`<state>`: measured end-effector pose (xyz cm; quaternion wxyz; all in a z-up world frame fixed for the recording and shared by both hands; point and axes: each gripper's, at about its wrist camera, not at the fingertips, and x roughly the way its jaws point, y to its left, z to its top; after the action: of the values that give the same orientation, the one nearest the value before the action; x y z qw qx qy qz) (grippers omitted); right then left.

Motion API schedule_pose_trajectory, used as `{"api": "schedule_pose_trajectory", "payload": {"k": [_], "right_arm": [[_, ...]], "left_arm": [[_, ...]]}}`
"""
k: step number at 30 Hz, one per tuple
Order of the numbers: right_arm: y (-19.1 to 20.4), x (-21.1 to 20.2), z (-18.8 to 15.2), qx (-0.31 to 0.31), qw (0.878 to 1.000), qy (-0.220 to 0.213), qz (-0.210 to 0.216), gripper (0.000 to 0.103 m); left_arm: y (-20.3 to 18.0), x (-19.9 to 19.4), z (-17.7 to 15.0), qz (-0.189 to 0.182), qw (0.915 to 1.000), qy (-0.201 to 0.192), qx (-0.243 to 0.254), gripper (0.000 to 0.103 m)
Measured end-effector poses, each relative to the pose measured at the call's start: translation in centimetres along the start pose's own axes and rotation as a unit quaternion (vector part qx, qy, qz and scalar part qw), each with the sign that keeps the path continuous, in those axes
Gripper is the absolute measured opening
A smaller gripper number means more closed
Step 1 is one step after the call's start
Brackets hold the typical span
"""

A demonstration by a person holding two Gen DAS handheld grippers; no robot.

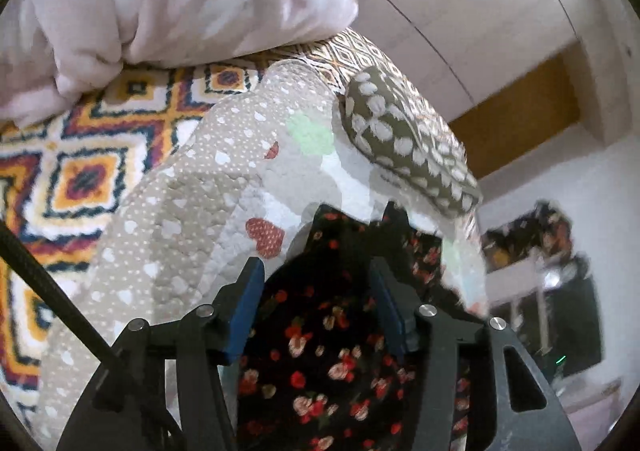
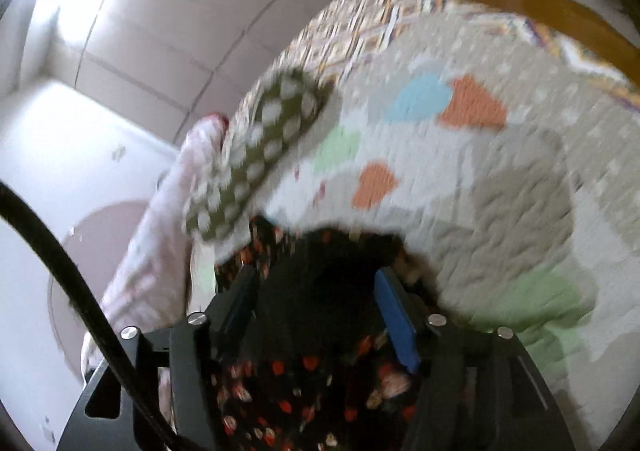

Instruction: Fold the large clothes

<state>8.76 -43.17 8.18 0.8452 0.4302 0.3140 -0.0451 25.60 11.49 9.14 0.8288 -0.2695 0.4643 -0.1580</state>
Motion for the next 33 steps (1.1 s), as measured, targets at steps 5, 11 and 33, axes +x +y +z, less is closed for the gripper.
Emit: {"api": "schedule_pose_trajectory", "payload": {"k": [5, 11, 33], "right_arm": [[1.6, -2.8, -0.2, -0.045, 0.999, -0.016, -0.021, 0.067], [4.7, 0.4, -4.6, -0.164, 0.984, 0.058, -0.033, 0.049], [1.5, 6.7, -2.6, -0.114, 0.989, 0.062, -0.077, 0.046]], "left_arm": [[-2.4, -0.2, -3.4, 0.022, 0.9965, 0.008, 0.080, 0.061], [-7.1, 4.2, -5.6, 0.097, 0.9673, 0.040, 0.231, 0.061], [-2.7, 4.7, -1.5, 0.085, 0.9901, 0.035, 0.107, 0.074]]}}
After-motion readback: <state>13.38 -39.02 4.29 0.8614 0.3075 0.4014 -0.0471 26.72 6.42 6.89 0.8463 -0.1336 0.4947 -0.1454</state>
